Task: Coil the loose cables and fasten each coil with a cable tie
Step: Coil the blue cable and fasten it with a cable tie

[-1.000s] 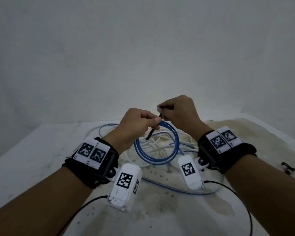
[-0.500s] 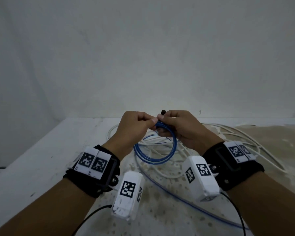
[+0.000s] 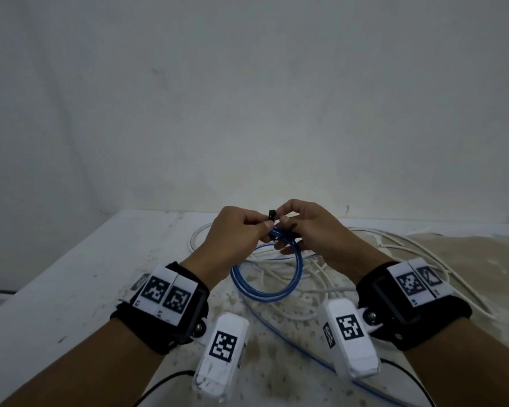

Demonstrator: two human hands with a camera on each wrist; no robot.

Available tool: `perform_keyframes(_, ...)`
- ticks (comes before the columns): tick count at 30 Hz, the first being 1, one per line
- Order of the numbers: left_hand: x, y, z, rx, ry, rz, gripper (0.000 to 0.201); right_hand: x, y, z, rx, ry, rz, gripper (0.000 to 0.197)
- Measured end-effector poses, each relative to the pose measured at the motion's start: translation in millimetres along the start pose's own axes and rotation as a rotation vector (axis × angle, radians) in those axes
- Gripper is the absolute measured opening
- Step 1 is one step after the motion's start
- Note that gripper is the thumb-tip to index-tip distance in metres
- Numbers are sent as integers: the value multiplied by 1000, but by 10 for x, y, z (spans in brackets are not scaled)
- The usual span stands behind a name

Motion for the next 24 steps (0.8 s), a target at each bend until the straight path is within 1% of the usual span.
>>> perform_keyframes(2,-76,21,-9,-7,7,21,14,39,-6,-39,-19,-19,5,11)
perform_keyframes(4,-134,30,1,-33,38,25,15,59,-14,-73,-22,-20,-14,17)
perform_keyframes(5,-156,31,2,-54,56,9,14,55,-9,-88,-37,17,-80,22)
perform_keyframes(7,-191,35,4,-99,99,-32,13,61,26,-128,-107,194,-345,38)
perform_keyframes(8,-196,39,5,-116,127,-64,13,62,42,-154,-121,288,-478,47)
perform_keyframes(9,-206,43,2,-131,160,-100,13,61,51,-180,-105,361,-567,52)
perform_keyframes(10,-214,49,3,-145,194,-136,15,62,50,-207,-83,397,-625,50)
perform_keyframes(11,-219,51,6,-157,227,-165,17,57,43,-228,-76,428,-675,44)
perform_keyframes(12,-220,47,12,-164,259,-187,17,47,30,-240,-102,465,-710,35)
perform_keyframes(13,-220,40,15,-164,280,-205,15,42,18,-241,-167,521,-701,25)
perform_keyframes(15,-231,13,8,-153,297,-227,13,62,-1,-234,-337,622,-586,7)
perform_keyframes(16,-243,0,-1,-144,299,-230,13,74,-4,-226,-406,632,-505,12)
perform_keyframes(17,-263,-14,-13,-130,297,-230,12,81,-8,-209,-450,601,-435,19)
perform_keyframes(18,-281,-30,-27,-114,294,-230,12,91,-14,-191,-459,535,-401,22)
perform_keyframes(19,-299,-52,-45,-99,293,-229,13,96,-20,-176,-448,475,-417,18)
perform_keyframes(20,-312,-79,-59,-86,295,-224,14,115,-31,-175,-435,430,-468,15)
perform_keyframes(24,-353,-146,-81,-77,317,-214,14,198,-70,-228,-406,397,-736,32)
Point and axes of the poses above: each hand's wrist, its own z-axis towards the middle knuckle, its own y-axis out of the back of the hand, x = y × z, the point moved 1 cm from there along z, towards the middle knuckle, and after that the axes turned 4 degrees about -y, right-handed, at the moved point
